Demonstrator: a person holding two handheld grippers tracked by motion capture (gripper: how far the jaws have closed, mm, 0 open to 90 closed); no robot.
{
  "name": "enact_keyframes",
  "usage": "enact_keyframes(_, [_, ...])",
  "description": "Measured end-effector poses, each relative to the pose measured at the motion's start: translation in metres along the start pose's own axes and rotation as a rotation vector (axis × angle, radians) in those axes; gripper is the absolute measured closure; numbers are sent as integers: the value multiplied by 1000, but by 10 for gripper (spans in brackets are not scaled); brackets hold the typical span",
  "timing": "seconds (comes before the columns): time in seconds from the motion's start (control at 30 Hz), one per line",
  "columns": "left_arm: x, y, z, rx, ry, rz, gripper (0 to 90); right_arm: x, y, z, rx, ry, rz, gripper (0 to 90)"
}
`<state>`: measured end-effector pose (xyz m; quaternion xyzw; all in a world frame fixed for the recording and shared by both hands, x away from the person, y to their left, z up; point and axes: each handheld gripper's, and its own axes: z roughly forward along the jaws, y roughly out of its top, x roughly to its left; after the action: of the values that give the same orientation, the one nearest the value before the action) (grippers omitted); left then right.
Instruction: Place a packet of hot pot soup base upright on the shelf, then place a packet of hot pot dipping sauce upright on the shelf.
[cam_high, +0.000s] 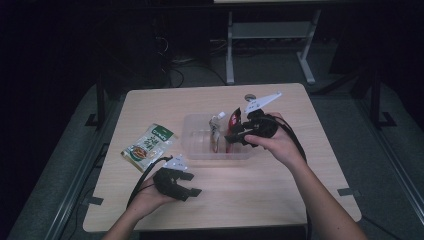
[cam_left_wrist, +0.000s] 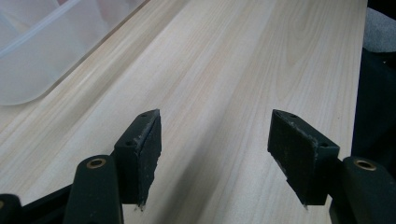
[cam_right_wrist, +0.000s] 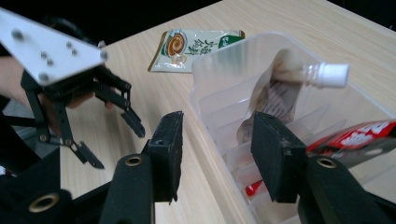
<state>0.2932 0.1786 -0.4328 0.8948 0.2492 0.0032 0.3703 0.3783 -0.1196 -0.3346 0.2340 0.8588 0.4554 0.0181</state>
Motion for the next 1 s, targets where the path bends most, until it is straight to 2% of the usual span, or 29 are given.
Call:
enact_keyframes(0.07, [0, 0, 0, -5, 2, -5, 346, 6, -6, 0, -1, -15, -9, 517])
enact_keyframes(0.27, [1, -1, -2, -4, 8, 3, 346, 15, -27, 4, 22, -9, -21, 496])
enact_keyframes(0.4, [1, -2, -3, 0, 12, -1, 346, 20, -41, 4, 22, -9, -17, 481])
enact_keyframes(0.6, [2, -3, -3, -6, 15, -7, 346, 27, -62, 7, 63, 6, -3, 433])
enact_keyframes(0.7, [3, -3, -4, -2, 19, 1, 348, 29, -74, 9, 70, 8, 7, 403])
enact_keyframes(0.77, [4, -4, -5, -2, 21, -9, 350, 30, -83, 11, 69, 9, 15, 379])
enact_keyframes(0.93, [11, -5, -13, 2, 55, -2, 370, 33, -103, 11, 90, 19, 40, 324])
enact_keyframes(1.0, [13, -5, -17, 2, 73, -25, 385, 34, -111, 11, 106, 11, 48, 311])
